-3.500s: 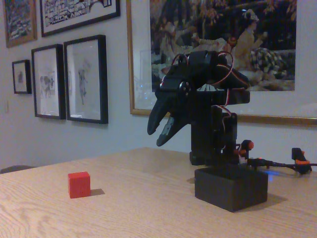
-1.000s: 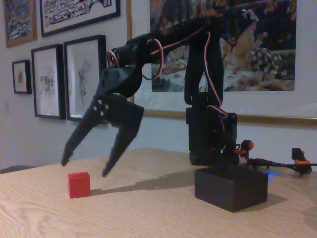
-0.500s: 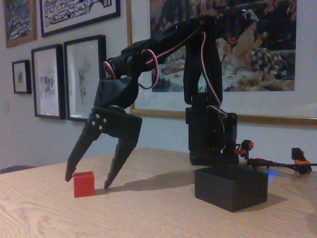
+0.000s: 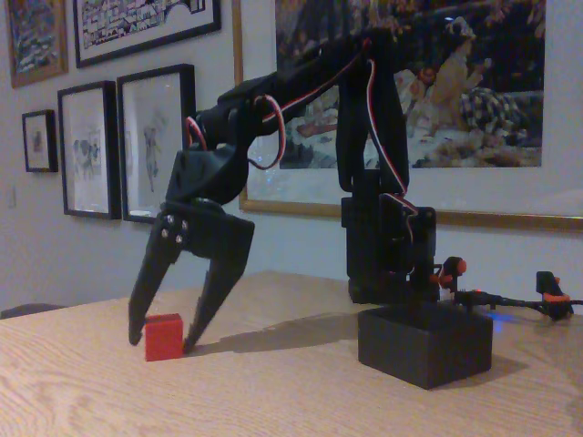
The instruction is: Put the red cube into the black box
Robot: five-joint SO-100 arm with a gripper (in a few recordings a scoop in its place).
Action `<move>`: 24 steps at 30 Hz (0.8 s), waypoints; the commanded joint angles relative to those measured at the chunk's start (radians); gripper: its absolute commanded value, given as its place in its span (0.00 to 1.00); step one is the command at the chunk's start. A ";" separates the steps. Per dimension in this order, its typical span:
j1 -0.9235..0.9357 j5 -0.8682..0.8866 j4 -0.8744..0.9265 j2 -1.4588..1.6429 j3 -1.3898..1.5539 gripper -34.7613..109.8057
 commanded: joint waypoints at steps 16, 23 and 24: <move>-0.002 0.034 0.003 0.110 0.008 0.29; 0.087 0.152 0.150 0.322 0.032 0.27; 0.107 0.179 0.187 0.351 0.028 0.27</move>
